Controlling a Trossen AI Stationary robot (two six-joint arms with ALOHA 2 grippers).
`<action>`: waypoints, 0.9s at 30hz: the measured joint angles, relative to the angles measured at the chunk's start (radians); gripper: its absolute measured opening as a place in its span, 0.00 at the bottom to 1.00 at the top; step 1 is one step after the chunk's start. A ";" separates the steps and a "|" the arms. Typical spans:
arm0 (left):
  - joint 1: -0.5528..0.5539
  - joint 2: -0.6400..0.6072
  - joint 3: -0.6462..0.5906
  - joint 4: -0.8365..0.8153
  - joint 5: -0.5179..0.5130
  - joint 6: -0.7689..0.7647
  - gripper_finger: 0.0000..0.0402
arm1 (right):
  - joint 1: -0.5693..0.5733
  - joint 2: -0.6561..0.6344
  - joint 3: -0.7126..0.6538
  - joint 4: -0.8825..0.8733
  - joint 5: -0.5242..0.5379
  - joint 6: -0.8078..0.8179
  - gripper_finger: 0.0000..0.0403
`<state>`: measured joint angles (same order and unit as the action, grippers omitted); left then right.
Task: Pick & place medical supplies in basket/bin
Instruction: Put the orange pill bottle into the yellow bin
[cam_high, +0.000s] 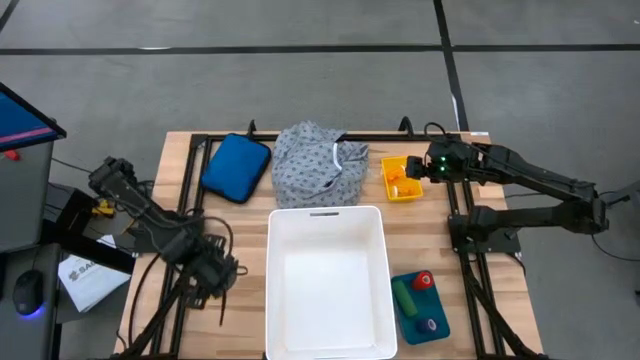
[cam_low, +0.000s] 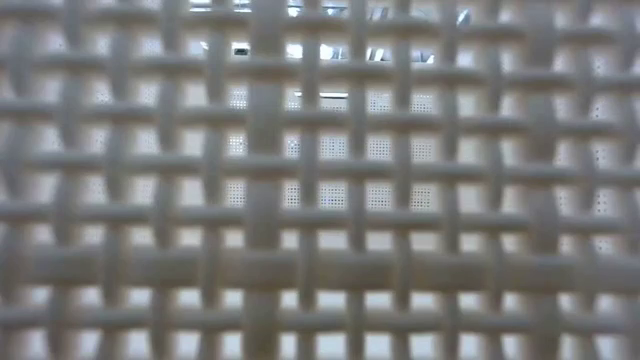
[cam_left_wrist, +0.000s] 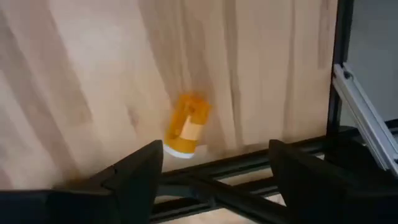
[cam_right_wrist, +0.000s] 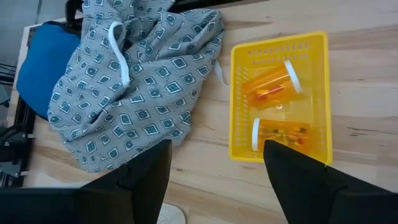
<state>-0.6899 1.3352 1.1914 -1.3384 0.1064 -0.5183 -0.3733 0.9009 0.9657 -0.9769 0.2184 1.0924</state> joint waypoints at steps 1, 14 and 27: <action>-0.014 0.001 -0.019 0.017 0.001 -0.021 0.70 | 0.000 0.000 0.000 0.001 0.000 0.000 0.62; -0.150 -0.018 -0.378 0.336 -0.037 -0.109 0.70 | 0.000 0.000 0.000 0.007 -0.002 -0.019 0.62; -0.151 -0.018 -0.445 0.430 -0.056 -0.040 0.70 | 0.000 0.000 0.000 0.007 -0.004 -0.026 0.62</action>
<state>-0.8413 1.3174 0.7465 -0.9086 0.0507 -0.5583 -0.3733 0.9009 0.9657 -0.9703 0.2146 1.0667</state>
